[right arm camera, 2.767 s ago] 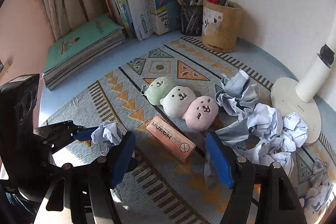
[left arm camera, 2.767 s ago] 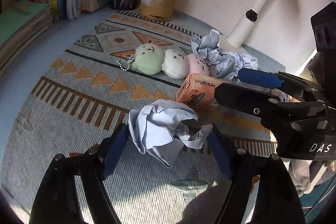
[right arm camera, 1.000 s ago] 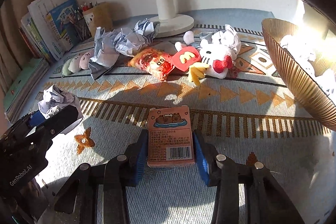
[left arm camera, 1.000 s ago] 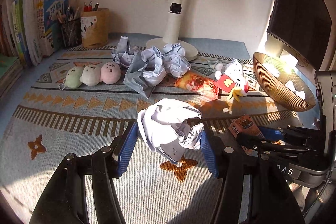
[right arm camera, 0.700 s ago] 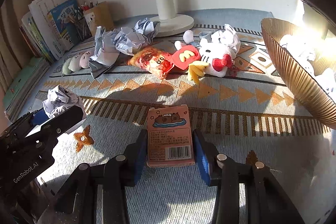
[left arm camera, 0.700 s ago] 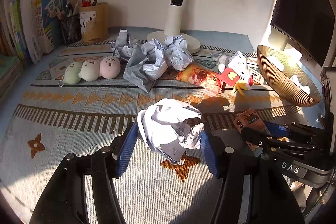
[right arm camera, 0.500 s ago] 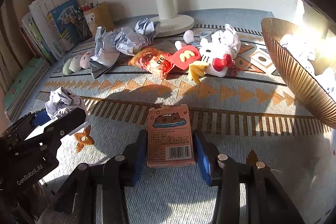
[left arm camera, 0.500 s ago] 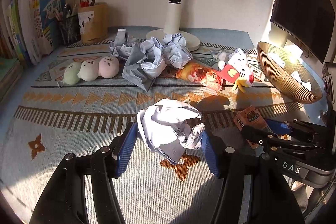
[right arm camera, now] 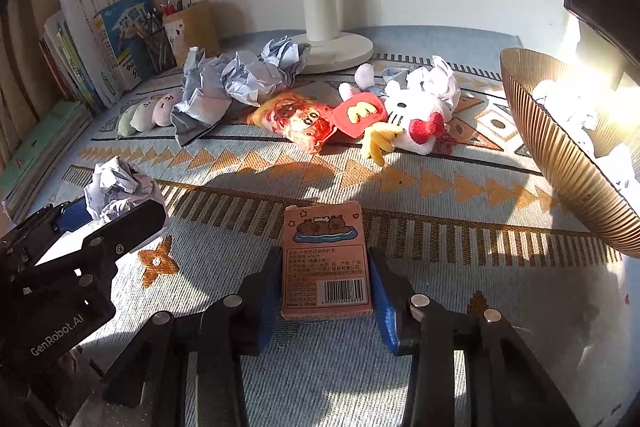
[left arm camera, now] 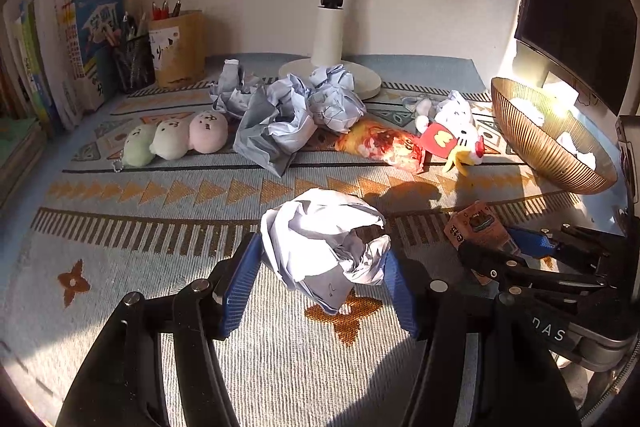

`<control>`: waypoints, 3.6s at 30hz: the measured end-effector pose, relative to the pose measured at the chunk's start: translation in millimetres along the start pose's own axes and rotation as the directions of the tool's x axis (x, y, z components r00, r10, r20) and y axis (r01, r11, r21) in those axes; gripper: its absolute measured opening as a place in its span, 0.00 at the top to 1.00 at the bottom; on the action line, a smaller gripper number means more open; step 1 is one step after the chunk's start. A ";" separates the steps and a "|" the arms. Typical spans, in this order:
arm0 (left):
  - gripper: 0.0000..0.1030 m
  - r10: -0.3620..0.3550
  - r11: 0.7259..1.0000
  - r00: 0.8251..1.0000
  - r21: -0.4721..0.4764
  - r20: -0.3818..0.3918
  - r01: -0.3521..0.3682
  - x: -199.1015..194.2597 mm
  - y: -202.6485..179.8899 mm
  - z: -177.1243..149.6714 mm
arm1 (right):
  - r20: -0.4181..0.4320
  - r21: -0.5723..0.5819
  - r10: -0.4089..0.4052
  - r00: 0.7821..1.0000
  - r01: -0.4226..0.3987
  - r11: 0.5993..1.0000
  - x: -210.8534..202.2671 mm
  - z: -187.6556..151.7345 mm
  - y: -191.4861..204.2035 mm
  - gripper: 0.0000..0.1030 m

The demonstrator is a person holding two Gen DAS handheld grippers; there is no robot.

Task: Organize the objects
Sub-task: 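Carry the pink snack box over the amber bowl and release it, then move the right gripper back toward the Hello Kitty plush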

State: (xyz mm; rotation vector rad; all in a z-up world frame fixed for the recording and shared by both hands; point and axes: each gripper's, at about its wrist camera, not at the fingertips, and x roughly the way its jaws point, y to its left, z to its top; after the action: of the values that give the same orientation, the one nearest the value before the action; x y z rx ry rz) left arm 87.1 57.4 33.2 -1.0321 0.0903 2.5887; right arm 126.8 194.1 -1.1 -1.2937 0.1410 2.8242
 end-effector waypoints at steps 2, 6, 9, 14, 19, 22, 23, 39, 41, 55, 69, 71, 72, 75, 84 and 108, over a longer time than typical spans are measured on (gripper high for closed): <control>0.44 0.003 1.000 1.000 0.006 -0.001 -0.003 0.2 -1.3 0.3 | 0.059 0.009 0.017 0.998 -0.017 1.000 -12.3 -1.5 -2.8 0.61; 0.46 -0.023 1.000 1.000 0.000 -0.018 0.023 0.5 -6.3 5.6 | 0.165 0.097 0.077 0.983 -0.094 0.991 -46.2 -5.2 -23.9 0.61; 0.46 -0.134 0.991 0.991 -0.026 -0.002 0.134 -9.1 -22.6 24.5 | 0.244 0.205 0.047 0.969 -0.099 0.974 -84.7 0.0 -61.7 0.61; 0.46 -0.286 0.957 0.956 0.073 0.061 0.282 -23.7 -92.7 86.5 | 0.388 0.393 -0.173 0.905 0.007 0.919 -161.5 23.6 -141.1 0.61; 0.46 -0.391 0.913 0.920 0.141 0.032 0.384 7.4 -171.4 130.9 | 0.310 0.513 -0.248 0.918 0.058 0.856 -150.3 41.7 -202.6 0.61; 0.45 -0.410 0.899 0.912 0.168 -0.006 0.405 35.5 -205.6 137.6 | 0.261 0.536 -0.211 0.942 0.040 0.843 -128.2 47.4 -222.4 0.61; 0.40 -0.410 0.897 0.912 0.173 -0.014 0.406 43.5 -213.7 138.2 | 0.236 0.541 -0.207 0.949 0.048 0.839 -121.5 49.0 -226.5 0.60; 0.16 -0.381 0.923 0.923 0.086 0.054 0.376 -4.7 -152.5 117.0 | 0.303 0.331 -0.113 0.946 0.006 0.944 -146.7 48.2 -142.8 0.50; 0.16 -0.325 0.945 0.942 0.061 0.088 0.320 -23.6 -126.0 104.2 | 0.309 0.273 -0.068 0.949 -0.020 0.962 -143.9 47.7 -113.3 0.50; 0.16 -0.004 0.999 0.998 -0.049 0.070 0.007 -4.4 -2.2 13.2 | 0.162 0.183 -0.009 0.987 -0.021 0.983 -26.9 -2.0 -43.6 0.50; 0.16 -0.065 0.996 0.995 -0.059 0.071 0.069 -6.6 0.0 6.7 | 0.160 0.125 -0.035 0.986 0.015 0.992 -24.6 0.4 -31.0 0.43; 0.16 -0.069 0.995 0.995 -0.063 0.073 0.074 -7.1 0.7 6.4 | 0.160 0.122 -0.038 0.986 0.019 0.992 -24.7 0.3 -29.9 0.42; 0.16 -0.072 0.995 0.995 -0.064 0.073 0.077 -7.3 1.2 6.4 | 0.161 0.119 -0.041 0.986 0.022 0.993 -24.8 0.2 -29.2 0.42; 0.16 -0.077 0.994 0.994 -0.070 0.074 0.082 -7.4 2.6 6.6 | 0.162 0.113 -0.042 0.986 0.024 0.993 -24.5 -0.2 -28.0 0.40; 0.16 -0.089 0.992 0.993 -0.087 0.073 0.095 -7.5 5.6 6.4 | 0.160 0.115 -0.042 0.986 0.024 0.993 -24.6 -0.3 -28.6 0.39; 0.16 -0.101 0.988 0.993 -0.107 0.068 0.108 -6.1 9.1 6.2 | 0.157 0.118 -0.037 0.987 0.019 0.993 -25.0 0.0 -30.1 0.39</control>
State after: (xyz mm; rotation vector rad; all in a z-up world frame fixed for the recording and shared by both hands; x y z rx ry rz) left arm 84.0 48.3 41.2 -0.9656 -0.1208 2.5516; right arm 145.1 224.3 15.8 -1.0358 0.2750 2.8330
